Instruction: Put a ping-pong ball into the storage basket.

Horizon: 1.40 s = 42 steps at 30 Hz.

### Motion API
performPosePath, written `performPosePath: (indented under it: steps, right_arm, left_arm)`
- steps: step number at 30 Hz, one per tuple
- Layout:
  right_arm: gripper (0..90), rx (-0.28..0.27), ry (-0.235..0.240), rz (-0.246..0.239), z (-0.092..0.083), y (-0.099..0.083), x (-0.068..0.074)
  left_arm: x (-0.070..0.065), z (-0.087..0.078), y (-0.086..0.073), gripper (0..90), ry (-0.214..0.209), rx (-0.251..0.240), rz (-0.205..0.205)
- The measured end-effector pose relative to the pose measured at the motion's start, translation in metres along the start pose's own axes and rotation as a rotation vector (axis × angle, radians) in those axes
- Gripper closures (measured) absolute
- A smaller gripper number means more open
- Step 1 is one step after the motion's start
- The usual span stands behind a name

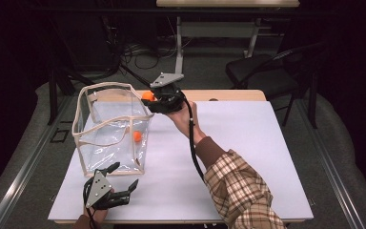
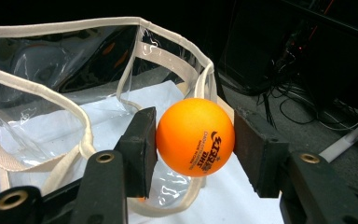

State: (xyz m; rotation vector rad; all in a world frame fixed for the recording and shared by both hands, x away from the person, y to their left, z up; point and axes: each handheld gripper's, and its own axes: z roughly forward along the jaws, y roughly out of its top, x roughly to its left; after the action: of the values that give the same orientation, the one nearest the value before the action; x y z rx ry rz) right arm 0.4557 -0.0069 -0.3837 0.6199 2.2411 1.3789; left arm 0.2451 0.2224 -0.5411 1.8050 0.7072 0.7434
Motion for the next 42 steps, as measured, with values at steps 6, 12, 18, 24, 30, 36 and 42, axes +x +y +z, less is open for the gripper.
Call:
performPosePath:
  steps: [6, 12, 18, 24, 30, 36, 42]
  right_arm:
    - [50.6, 0.001, 0.004, 0.0, 0.004, 0.002, 0.002]
    - [50.6, 0.002, 0.003, -0.004, 0.007, 0.004, 0.003]
    - [50.6, 0.001, 0.005, -0.004, 0.01, 0.005, 0.005]
    - [50.6, -0.003, 0.01, 0.001, 0.012, 0.006, 0.005]
    - [50.6, -0.004, 0.011, -0.002, 0.014, 0.007, 0.007]
    - [50.6, -0.003, 0.016, -0.005, 0.017, 0.008, 0.008]
    - [50.6, -0.001, 0.017, -0.002, 0.02, 0.007, 0.009]
  left_arm:
    - [0.0, 0.0, 0.0, 15.8, 0.001, -0.001, -0.001]
    - [0.0, 0.0, 0.0, 15.8, 0.002, -0.003, -0.002]
    - [0.0, 0.0, 0.0, 15.8, 0.003, -0.002, -0.001]
    - [0.0, -0.001, 0.0, 15.8, 0.004, -0.004, -0.002]
    - [0.0, -0.001, 0.0, 15.8, 0.003, -0.003, -0.001]
    - [0.0, -0.001, 0.0, 15.8, 0.004, -0.003, -0.001]
    - [0.0, -0.001, 0.0, 15.8, 0.003, 0.0, 0.001]
